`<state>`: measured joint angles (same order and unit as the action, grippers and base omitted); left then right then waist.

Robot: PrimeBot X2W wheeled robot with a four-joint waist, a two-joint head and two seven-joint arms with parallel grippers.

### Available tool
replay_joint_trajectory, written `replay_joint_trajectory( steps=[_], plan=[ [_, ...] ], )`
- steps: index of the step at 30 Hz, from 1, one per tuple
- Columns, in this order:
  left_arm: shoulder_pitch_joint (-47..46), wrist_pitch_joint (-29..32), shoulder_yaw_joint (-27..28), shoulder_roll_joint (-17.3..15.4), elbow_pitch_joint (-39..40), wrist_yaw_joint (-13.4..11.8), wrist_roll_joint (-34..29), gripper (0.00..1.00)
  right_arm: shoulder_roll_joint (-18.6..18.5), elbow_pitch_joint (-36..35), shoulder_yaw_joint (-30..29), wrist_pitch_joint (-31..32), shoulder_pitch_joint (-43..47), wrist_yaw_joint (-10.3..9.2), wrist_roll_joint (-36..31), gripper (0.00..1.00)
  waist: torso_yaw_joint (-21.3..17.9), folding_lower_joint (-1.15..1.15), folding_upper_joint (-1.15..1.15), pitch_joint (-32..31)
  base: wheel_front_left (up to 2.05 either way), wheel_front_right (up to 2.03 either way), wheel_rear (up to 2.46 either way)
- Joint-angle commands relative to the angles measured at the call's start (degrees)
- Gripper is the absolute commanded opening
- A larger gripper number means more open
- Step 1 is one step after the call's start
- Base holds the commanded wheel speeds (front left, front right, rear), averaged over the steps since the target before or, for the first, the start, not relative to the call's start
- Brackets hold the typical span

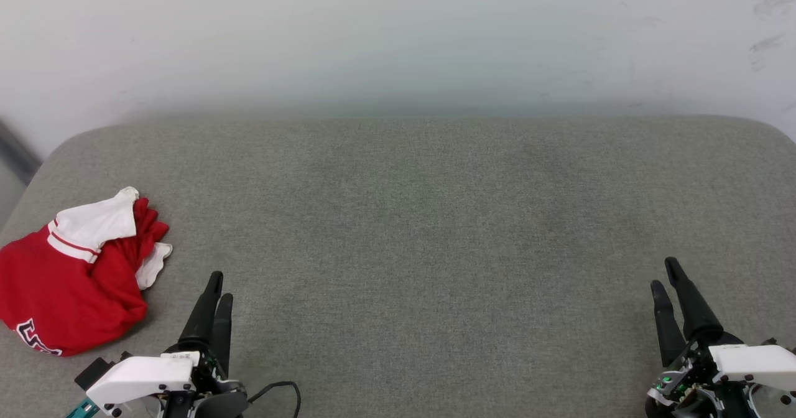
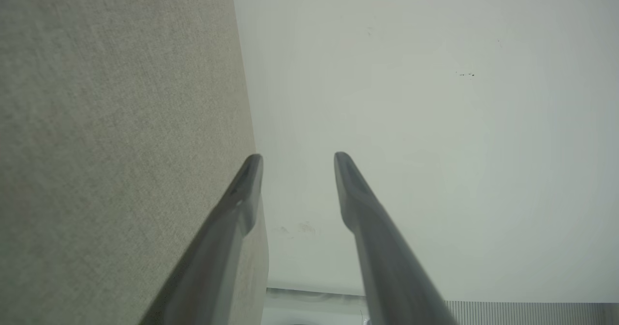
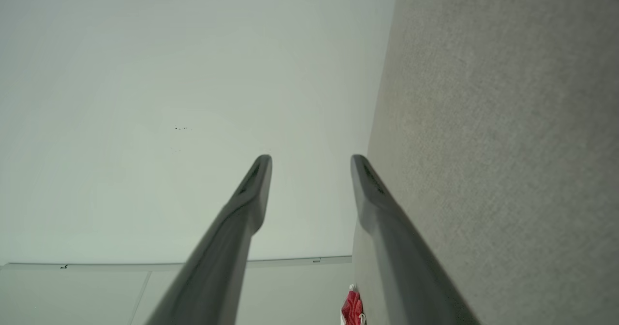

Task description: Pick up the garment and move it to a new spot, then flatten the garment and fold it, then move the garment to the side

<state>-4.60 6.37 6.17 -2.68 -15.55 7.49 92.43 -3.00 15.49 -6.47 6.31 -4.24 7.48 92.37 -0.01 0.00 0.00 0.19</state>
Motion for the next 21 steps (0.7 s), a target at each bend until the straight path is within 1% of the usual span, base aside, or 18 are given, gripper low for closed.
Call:
replay_joint_trajectory(
  steps=[1,9,13,18,21],
  plan=[
    [-1.3,-0.5,-0.5,-0.1,1.2,0.0,-0.2,1.0,0.0,-1.3,0.2,-0.4,-1.1,0.01,-0.2,1.0,0.0,0.0,0.0,0.0,0.0,0.0,0.0],
    [-1.8,-2.9,-3.3,-0.1,2.9,0.0,-1.1,1.0,0.0,-3.1,1.2,-2.7,-0.8,0.01,-0.9,1.0,0.0,0.0,0.0,0.1,0.0,0.0,0.0],
    [-2.0,-4.0,-4.2,-0.2,4.1,0.0,-2.8,1.0,-0.3,-4.0,1.8,-3.8,-0.7,0.01,-2.0,1.0,-0.1,0.0,0.0,0.1,0.0,0.0,0.0],
    [-2.1,-5.3,-4.9,-0.4,5.1,0.0,-9.2,1.0,-1.2,-4.8,2.9,-5.3,-0.7,0.01,-5.7,1.0,-0.1,0.0,0.0,0.1,0.0,0.0,0.0],
    [-2.1,-6.1,-5.3,-0.3,5.9,0.0,-13.1,1.0,-1.8,-5.4,3.2,-6.0,-0.8,0.01,-10.3,1.0,-0.1,0.0,0.0,0.1,0.0,0.0,0.0]
  ],
)
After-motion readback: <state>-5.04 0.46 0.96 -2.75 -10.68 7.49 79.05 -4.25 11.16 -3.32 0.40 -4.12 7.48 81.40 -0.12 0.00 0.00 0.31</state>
